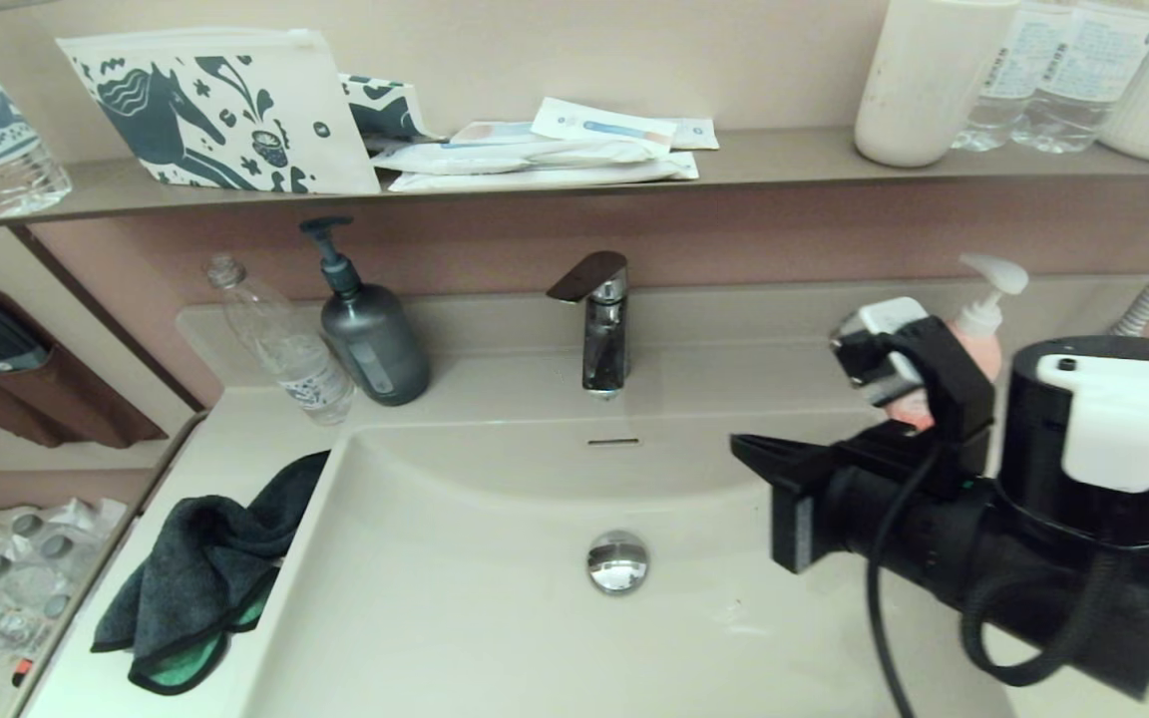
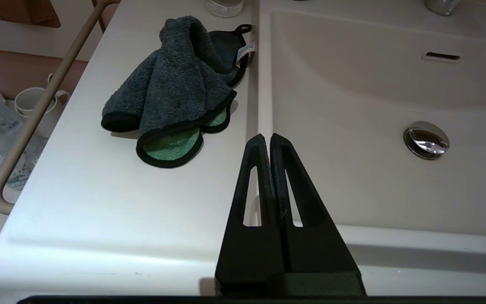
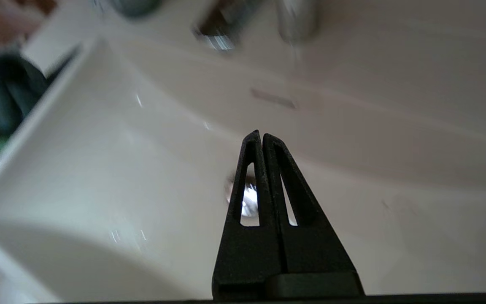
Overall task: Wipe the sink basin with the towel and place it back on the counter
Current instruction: Turn on the faucet
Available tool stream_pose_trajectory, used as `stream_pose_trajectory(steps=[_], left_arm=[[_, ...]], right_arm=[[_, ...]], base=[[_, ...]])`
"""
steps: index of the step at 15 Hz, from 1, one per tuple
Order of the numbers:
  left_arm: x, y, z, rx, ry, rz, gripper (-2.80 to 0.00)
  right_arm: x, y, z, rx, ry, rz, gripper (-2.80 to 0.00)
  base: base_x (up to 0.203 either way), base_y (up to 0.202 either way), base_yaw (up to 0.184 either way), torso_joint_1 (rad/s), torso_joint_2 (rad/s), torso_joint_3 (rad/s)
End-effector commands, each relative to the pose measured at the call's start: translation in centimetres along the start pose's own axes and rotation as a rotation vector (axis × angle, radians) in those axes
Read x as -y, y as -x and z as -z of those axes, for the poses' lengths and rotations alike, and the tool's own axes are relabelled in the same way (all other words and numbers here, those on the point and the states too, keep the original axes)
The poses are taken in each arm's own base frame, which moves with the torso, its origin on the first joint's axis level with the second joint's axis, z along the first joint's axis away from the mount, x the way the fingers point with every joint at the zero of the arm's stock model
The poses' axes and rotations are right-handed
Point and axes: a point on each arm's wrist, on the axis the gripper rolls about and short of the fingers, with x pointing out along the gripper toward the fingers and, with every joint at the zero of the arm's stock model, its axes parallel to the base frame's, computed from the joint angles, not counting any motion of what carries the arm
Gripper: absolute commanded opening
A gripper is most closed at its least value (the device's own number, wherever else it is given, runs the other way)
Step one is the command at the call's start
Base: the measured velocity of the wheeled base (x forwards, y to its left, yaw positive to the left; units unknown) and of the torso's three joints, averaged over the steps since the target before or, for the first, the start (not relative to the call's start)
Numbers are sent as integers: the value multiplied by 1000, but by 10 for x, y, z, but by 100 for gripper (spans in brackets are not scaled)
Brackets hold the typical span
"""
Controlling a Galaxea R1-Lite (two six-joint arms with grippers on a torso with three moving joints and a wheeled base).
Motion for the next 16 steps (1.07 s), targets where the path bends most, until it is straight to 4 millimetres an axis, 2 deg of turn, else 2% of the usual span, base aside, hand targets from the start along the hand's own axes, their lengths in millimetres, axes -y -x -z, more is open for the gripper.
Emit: stream_pose_trajectory(steps=[1,4,7,9,13,16], left_arm=[[0,0,0,-1,1,-1,-280],[0,0,0,-1,1,-1,-280],[0,0,0,-1,1,-1,-280],[0,0,0,-1,1,-1,-280],[0,0,0,-1,1,-1,-280],[0,0,0,-1,1,-1,-280]], right_arm=[[-34,-33,11,5,8,15,-280],[-56,-49,2,68,-14,62,-280],[-62,-67,14,60,-6,101,-280],[-66,-83,17,120,-19,122,-280],[-76,-116,17,271,13,136,-280],[-78,-132,13,319,31,150,-280]], base=[[0,0,0,0,0,0],[0,0,0,0,0,0],[0,0,0,0,0,0],[0,0,0,0,0,0],[0,0,0,0,0,0],[0,0,0,0,0,0]])
